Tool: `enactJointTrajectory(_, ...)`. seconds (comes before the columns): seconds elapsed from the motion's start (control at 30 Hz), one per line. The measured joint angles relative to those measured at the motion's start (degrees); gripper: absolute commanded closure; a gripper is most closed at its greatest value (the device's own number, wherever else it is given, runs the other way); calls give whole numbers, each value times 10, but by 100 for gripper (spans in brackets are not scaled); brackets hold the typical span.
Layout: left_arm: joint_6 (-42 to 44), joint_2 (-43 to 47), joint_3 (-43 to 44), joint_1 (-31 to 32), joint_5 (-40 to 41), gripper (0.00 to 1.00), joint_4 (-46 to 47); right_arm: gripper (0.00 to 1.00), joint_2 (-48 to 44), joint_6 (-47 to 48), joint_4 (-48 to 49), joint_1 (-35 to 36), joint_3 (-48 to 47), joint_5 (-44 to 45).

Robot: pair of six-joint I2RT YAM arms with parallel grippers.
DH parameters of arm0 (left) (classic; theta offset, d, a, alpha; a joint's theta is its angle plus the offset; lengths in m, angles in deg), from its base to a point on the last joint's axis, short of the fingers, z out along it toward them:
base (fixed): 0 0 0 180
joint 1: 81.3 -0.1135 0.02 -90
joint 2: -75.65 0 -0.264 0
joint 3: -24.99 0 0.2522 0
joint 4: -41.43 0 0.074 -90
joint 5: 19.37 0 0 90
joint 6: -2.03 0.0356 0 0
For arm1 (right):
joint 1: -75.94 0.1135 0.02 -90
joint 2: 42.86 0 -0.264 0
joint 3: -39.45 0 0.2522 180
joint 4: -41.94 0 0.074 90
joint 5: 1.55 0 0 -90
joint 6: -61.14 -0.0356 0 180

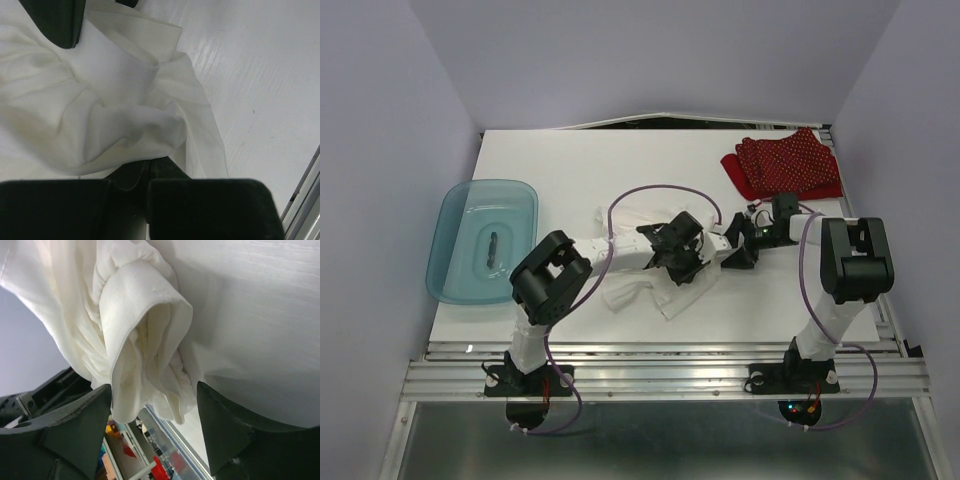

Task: Fold and stack the skirts
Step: Fold the skirt

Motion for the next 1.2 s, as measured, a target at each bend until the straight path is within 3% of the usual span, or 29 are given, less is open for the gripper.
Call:
enactJointTrajectory(0.07, 1, 0, 0, 3, 6, 96, 0, 37, 6, -4, 9, 7, 0, 1)
enactJointTrajectory(0.2, 5, 0, 0, 9, 17, 92, 0, 69, 12, -11, 23, 18, 0, 6)
enactJointTrajectory(0.27, 4, 0, 0, 10, 22, 83, 1, 84, 12, -8, 25, 18, 1, 9)
enactJointTrajectory(0.3, 4, 0, 0, 10, 23, 81, 2, 96, 12, -4, 25, 18, 1, 11)
enactJointTrajectory(0.33, 3, 2, 0, 10, 23, 75, 3, 99, 13, -1, 25, 18, 1, 12)
enactJointTrajectory(0.47, -10, 48, -10, 1, 19, 57, 3, 99, 14, 13, 25, 18, 1, 18)
enactJointTrajectory(0.57, -26, 117, 2, -20, 19, 51, 7, 99, 14, 18, 26, 18, 1, 19)
enactJointTrajectory(0.73, -33, 134, 133, -50, 30, 49, 18, 99, 14, 22, 35, 18, 2, 23)
enactJointTrajectory(0.93, -52, 23, 262, -58, 30, 45, 17, 99, 3, 27, 44, 22, 5, 37)
enactJointTrajectory(1.2, -71, -129, 275, -61, -2, 41, -31, 99, -16, 28, 62, 26, 20, 56)
